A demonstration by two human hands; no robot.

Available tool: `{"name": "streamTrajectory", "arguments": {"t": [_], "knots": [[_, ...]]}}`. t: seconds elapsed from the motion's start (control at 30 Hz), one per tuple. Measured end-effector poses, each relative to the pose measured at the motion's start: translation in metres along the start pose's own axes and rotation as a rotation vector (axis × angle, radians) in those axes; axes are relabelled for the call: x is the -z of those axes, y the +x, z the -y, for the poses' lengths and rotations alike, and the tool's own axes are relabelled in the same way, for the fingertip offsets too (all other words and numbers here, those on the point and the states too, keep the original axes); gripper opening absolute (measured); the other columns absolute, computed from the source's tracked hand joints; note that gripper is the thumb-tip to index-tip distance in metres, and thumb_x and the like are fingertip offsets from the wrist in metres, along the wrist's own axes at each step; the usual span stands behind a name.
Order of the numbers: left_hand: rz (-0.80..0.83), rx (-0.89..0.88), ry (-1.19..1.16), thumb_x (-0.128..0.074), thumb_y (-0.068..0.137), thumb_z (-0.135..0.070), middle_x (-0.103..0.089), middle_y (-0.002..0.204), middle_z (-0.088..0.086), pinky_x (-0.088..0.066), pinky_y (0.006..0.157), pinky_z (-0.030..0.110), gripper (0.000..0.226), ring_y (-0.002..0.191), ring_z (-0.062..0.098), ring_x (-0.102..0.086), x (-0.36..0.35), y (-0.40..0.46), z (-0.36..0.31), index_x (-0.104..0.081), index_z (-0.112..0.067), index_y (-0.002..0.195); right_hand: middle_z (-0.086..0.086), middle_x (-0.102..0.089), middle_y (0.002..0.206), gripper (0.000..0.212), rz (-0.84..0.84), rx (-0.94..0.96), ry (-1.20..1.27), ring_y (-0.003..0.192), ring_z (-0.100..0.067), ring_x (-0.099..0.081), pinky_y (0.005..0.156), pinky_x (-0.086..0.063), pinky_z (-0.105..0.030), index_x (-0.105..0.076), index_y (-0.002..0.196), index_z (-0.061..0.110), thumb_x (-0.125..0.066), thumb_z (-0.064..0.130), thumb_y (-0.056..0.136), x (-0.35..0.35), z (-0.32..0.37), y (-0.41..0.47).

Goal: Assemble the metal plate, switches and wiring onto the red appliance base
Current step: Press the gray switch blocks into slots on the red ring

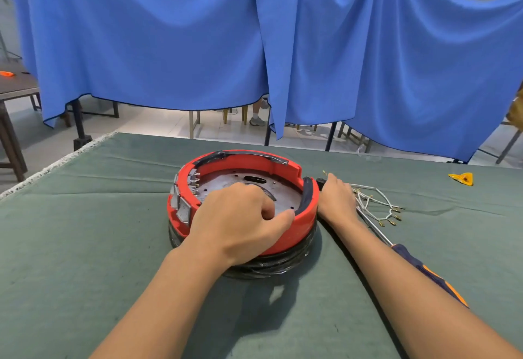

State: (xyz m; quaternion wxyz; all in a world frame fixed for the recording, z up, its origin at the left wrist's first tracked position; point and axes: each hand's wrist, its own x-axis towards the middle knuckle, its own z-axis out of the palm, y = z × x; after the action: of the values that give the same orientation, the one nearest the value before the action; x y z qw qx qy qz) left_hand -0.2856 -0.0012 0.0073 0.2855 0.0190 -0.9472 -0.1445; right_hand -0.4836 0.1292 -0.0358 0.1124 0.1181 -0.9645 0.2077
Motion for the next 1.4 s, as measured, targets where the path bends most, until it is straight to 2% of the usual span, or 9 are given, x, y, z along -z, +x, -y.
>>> {"name": "streamTrajectory", "arguments": {"t": [0.2, 0.33, 0.43, 0.5, 0.6, 0.8, 1.0, 1.23, 1.4], "knots": [[0.178, 0.076, -0.126, -0.044, 0.063, -0.039, -0.026, 0.044, 0.001, -0.029, 0.048, 0.029, 0.034, 0.047, 0.018, -0.023, 0.011, 0.006, 0.007, -0.031, -0.012, 0.047, -0.018, -0.053, 0.12, 0.026, 0.011, 0.234, 0.081, 0.114, -0.033, -0.046, 0.091, -0.034, -0.037, -0.055, 0.118, 0.006, -0.052, 0.012, 0.093, -0.001, 0.0, 0.001], [0.173, 0.189, -0.062, -0.051, 0.076, -0.028, -0.032, 0.043, 0.0, -0.029, 0.047, 0.028, 0.039, 0.047, 0.019, -0.032, 0.013, 0.01, 0.001, -0.034, -0.013, 0.045, -0.012, -0.06, 0.111, 0.018, -0.04, 0.182, 0.329, 0.103, -0.029, -0.055, 0.081, -0.038, -0.034, -0.055, 0.108, 0.009, -0.054, 0.02, 0.094, -0.002, -0.002, -0.021], [0.1, 0.165, -0.078, -0.049, 0.082, -0.033, -0.065, 0.079, -0.001, -0.04, 0.068, 0.033, 0.02, 0.084, 0.026, -0.059, 0.005, 0.011, -0.024, -0.065, -0.02, 0.079, -0.008, -0.065, 0.102, 0.015, -0.082, 0.106, 0.498, 0.097, -0.027, -0.058, 0.078, -0.041, -0.033, -0.056, 0.105, 0.01, -0.054, 0.021, 0.095, 0.0, -0.003, -0.039], [0.122, 0.174, -0.195, -0.05, 0.084, -0.04, -0.067, 0.103, -0.005, -0.039, 0.077, 0.034, 0.03, 0.103, 0.024, -0.058, -0.001, 0.008, -0.042, -0.06, -0.031, 0.111, -0.004, -0.064, 0.094, 0.008, -0.122, 0.076, 0.595, 0.091, -0.025, -0.059, 0.076, -0.041, -0.03, -0.056, 0.099, 0.012, -0.058, 0.017, 0.093, 0.004, -0.009, -0.053], [0.157, 0.257, -0.31, -0.051, 0.084, -0.046, -0.065, 0.109, -0.008, -0.041, 0.082, 0.035, 0.041, 0.106, 0.021, -0.057, -0.004, 0.002, -0.05, -0.049, -0.036, 0.123, -0.001, -0.064, 0.084, 0.007, -0.169, -0.039, 0.774, 0.079, -0.027, -0.064, 0.075, -0.049, -0.036, -0.056, 0.092, 0.016, -0.062, 0.014, 0.09, 0.014, -0.016, -0.074], [0.127, 0.331, -0.354, -0.04, 0.083, -0.062, -0.072, 0.089, -0.005, -0.048, 0.088, 0.036, 0.052, 0.087, 0.017, -0.065, 0.019, -0.008, -0.031, -0.071, -0.02, 0.084, -0.001, -0.06, 0.066, 0.002, -0.192, -0.153, 1.041, 0.054, -0.018, -0.055, 0.052, -0.043, -0.027, -0.065, 0.09, 0.013, -0.064, 0.012, 0.088, 0.037, -0.026, -0.116], [0.084, 0.308, -0.11, -0.053, 0.087, -0.034, -0.053, 0.051, -0.001, -0.041, 0.056, 0.03, 0.042, 0.06, 0.025, -0.053, 0.035, -0.016, -0.02, -0.055, -0.015, 0.05, -0.001, -0.056, 0.062, 0.021, -0.044, -0.147, 1.216, 0.048, -0.014, -0.053, 0.046, -0.048, -0.024, -0.068, 0.084, 0.018, -0.064, -0.002, 0.085, 0.055, -0.029, -0.15], [0.034, 0.182, -0.09, -0.05, 0.088, -0.039, -0.069, 0.107, -0.003, -0.046, 0.083, 0.033, 0.029, 0.105, 0.023, -0.06, 0.003, -0.021, -0.062, -0.064, -0.025, 0.109, -0.004, -0.061, 0.063, 0.021, -0.017, -0.097, 1.3, 0.043, -0.011, -0.055, 0.039, -0.044, -0.021, -0.065, 0.084, 0.018, -0.064, -0.003, 0.086, 0.067, -0.015, -0.155], [-0.105, 0.24, 0.018, -0.044, 0.087, -0.054, -0.07, 0.098, -0.009, -0.035, 0.069, 0.031, 0.032, 0.097, 0.018, -0.062, -0.006, -0.022, -0.052, -0.067, -0.034, 0.095, -0.004, -0.07, 0.071, 0.02, 0.017, -0.1, 1.317, 0.047, -0.012, -0.063, 0.04, -0.046, -0.021, -0.063, 0.089, 0.018, -0.062, -0.002, 0.088, 0.064, -0.009, -0.155]]}}
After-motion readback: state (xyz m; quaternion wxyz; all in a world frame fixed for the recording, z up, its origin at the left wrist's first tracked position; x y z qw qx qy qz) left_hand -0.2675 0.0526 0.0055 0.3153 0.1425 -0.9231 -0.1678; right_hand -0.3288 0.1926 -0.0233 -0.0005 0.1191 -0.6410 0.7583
